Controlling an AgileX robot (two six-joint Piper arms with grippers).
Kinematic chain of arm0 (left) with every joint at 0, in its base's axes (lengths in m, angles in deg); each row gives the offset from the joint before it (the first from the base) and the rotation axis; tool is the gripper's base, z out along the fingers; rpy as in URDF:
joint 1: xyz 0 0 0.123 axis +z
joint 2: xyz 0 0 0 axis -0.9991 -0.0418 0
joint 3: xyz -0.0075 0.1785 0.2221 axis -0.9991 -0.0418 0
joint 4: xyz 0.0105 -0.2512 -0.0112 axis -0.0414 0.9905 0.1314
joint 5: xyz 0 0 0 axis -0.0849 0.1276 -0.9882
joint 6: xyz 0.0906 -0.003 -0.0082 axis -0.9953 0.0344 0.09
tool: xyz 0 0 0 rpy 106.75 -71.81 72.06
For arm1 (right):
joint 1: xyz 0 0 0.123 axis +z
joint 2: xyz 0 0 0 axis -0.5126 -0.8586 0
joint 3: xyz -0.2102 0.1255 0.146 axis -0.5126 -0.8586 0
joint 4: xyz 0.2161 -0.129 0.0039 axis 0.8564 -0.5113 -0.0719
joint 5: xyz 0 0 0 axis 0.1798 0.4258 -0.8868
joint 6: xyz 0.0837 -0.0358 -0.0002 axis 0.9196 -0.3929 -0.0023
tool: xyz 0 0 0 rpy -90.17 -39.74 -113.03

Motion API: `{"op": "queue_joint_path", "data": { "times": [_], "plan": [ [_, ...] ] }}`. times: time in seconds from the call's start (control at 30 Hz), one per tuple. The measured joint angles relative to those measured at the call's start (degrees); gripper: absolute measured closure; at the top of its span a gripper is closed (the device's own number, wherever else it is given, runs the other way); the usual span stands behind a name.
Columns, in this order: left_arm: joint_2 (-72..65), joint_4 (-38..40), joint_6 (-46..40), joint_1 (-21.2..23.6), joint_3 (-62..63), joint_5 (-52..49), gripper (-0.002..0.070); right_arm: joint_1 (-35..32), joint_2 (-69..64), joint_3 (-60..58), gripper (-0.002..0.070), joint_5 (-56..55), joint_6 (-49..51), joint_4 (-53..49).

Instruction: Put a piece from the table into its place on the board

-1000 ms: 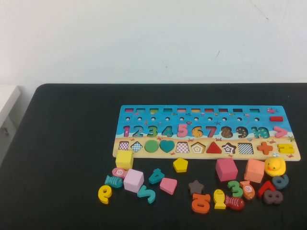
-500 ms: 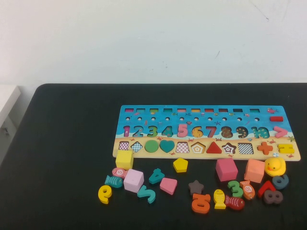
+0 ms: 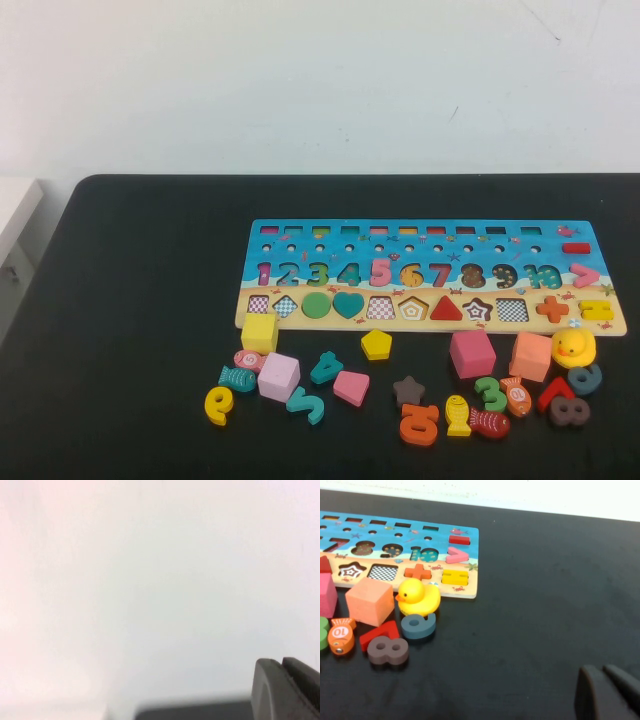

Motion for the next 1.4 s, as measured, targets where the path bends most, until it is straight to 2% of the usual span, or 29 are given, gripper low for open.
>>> {"op": "queue_joint_path", "data": {
  "times": [0.17, 0.4, 0.53, 0.63, 0.8, 1.03, 1.23, 1.4],
  "plan": [
    [0.00, -0.03, 0.00, 0.00, 0.00, 8.07, 0.0676, 0.00, 0.00, 0.00, 0.0658, 0.00, 0.00, 0.00],
    [0.00, -0.03, 0.45, 0.00, 0.00, 9.55, 0.0676, 0.00, 0.00, 0.00, 0.0658, 0.00, 0.00, 0.00],
    [0.00, 0.88, 8.07, 0.00, 0.00, 8.63, 0.0676, 0.00, 0.00, 0.00, 0.0657, 0.00, 0.00, 0.00],
    [0.00, 1.01, 12.07, 0.00, 2.54, -0.08, 0.0676, 0.00, 0.00, 0.00, 0.0657, 0.00, 0.00, 0.00],
    [-0.76, 1.01, 12.92, 0.00, 13.98, -19.30, 0.0676, 0.00, 0.00, 0.00, 0.0657, 0.00, 0.00, 0.00],
    [-13.57, 1.01, 11.23, 0.00, 30.82, -45.19, 0.0676, 0.00, 0.00, 0.00, 0.0658, 0.00, 0.00, 0.00],
    [-24.42, 1.27, 7.82, 0.00, 31.87, -48.13, 0.0676, 0.00, 0.00, 0.00, 0.0657, 0.00, 0.00, 0.00],
    [-36.43, 9.71, 1.79, 0.00, 33.12, -48.52, 0.0676, 0.00, 0.00, 0.00, 0.0658, 0.00, 0.00, 0.00]
  ]
}}
